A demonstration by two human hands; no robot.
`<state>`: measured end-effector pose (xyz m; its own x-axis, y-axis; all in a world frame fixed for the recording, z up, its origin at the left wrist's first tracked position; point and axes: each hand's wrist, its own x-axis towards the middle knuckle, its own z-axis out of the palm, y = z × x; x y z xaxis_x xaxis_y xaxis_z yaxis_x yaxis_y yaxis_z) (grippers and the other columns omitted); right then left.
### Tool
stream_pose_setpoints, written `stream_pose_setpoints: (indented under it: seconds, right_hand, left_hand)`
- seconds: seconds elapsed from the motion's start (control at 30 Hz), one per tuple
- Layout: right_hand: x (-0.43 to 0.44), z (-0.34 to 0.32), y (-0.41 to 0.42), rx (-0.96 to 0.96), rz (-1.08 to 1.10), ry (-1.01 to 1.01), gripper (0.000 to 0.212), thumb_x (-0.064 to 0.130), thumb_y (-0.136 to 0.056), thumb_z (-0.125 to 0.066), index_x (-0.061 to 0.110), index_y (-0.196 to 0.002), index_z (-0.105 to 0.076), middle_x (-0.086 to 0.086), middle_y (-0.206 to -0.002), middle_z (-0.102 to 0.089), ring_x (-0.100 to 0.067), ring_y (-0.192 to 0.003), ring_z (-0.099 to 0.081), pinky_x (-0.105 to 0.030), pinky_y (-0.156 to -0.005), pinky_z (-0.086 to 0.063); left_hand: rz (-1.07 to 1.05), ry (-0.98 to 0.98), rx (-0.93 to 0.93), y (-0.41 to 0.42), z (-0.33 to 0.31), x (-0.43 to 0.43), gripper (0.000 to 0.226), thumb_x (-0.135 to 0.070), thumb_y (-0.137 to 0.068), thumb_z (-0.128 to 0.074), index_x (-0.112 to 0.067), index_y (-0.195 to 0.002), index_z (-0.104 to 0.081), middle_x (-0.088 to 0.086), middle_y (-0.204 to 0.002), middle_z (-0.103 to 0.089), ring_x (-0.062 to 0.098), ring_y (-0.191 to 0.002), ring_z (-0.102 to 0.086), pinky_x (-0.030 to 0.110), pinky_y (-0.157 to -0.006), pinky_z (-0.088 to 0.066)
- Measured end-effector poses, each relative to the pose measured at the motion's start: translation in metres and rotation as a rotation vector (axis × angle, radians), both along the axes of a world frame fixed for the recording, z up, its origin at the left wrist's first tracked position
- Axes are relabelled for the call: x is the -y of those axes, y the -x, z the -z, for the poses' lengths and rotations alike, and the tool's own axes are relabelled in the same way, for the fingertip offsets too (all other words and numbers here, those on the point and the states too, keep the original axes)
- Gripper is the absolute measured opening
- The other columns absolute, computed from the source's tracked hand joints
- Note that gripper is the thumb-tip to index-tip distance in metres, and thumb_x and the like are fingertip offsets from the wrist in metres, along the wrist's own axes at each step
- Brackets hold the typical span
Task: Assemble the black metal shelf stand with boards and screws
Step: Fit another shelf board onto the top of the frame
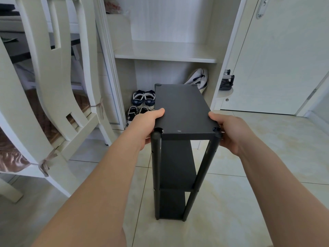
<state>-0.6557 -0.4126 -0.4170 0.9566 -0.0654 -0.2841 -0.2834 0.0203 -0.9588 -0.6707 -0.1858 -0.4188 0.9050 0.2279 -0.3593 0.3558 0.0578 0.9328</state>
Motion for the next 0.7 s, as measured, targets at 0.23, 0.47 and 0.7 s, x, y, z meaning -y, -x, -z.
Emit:
stream_pose_setpoints:
  seconds: [0.23,0.47,0.7]
  right_hand:
    - [0.005,0.004,-0.001,0.011,-0.015,0.083,0.025,0.035,-0.088,-0.073,0.013,-0.098,-0.071,0.002,-0.072,-0.074,-0.013,-0.059,-0.067,-0.026,-0.056,-0.052]
    - [0.004,0.008,-0.004,-0.005,-0.028,0.108,0.030,0.031,-0.089,-0.074,0.006,-0.104,-0.071,-0.005,-0.076,-0.074,-0.017,-0.060,-0.068,-0.025,-0.051,-0.053]
    - [0.008,0.008,-0.004,0.014,-0.098,0.079,0.028,0.029,-0.092,-0.072,0.003,-0.103,-0.072,-0.009,-0.083,-0.076,-0.020,-0.071,-0.071,-0.030,-0.062,-0.056]
  left_hand:
    - [0.052,-0.023,-0.107,-0.001,0.005,-0.001,0.034,-0.047,-0.089,-0.068,-0.022,-0.110,-0.062,-0.003,-0.101,-0.074,0.016,-0.091,-0.068,0.032,-0.067,-0.047]
    - [0.056,-0.049,-0.131,-0.004,0.009,-0.004,0.034,-0.048,-0.087,-0.069,-0.022,-0.107,-0.063,-0.003,-0.104,-0.073,0.018,-0.101,-0.067,0.035,-0.084,-0.048]
    - [0.077,-0.073,-0.112,-0.006,0.015,-0.006,0.039,-0.052,-0.085,-0.070,-0.022,-0.108,-0.065,-0.003,-0.105,-0.075,0.020,-0.107,-0.067,0.042,-0.100,-0.048]
